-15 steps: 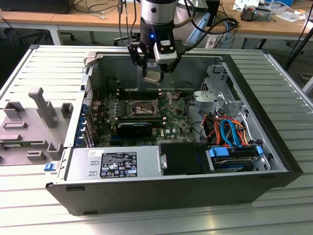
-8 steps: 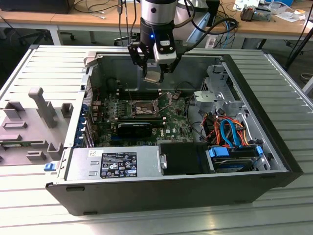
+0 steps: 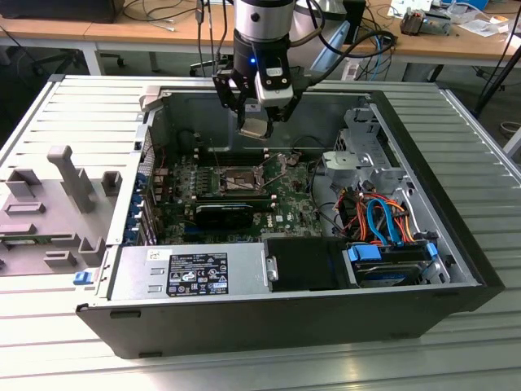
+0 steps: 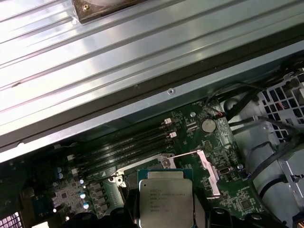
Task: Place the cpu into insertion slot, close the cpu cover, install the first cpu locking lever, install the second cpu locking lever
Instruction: 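Place the cpu into insertion slot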
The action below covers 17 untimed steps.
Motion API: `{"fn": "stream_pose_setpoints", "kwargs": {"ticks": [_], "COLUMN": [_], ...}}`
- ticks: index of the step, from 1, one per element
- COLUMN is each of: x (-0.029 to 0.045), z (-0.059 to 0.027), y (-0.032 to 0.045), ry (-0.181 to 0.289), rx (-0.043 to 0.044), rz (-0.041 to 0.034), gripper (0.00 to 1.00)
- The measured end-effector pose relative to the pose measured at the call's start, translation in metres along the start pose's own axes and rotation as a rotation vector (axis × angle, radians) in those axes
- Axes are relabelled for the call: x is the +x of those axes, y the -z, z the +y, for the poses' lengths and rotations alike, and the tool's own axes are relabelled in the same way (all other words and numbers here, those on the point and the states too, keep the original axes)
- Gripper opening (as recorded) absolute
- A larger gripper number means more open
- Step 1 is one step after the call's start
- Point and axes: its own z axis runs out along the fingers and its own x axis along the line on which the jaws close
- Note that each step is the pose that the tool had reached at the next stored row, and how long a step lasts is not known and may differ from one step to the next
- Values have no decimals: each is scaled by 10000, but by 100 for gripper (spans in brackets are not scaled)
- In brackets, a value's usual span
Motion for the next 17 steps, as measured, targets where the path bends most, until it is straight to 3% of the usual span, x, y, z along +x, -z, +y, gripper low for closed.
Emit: {"fn": "stream_pose_setpoints", "kwargs": {"ticks": [17], "x": [0], "z": [-1], "y": [-6], "ry": [-179], "rx": [-4], "rz": [-15], "gripper": [55]}}
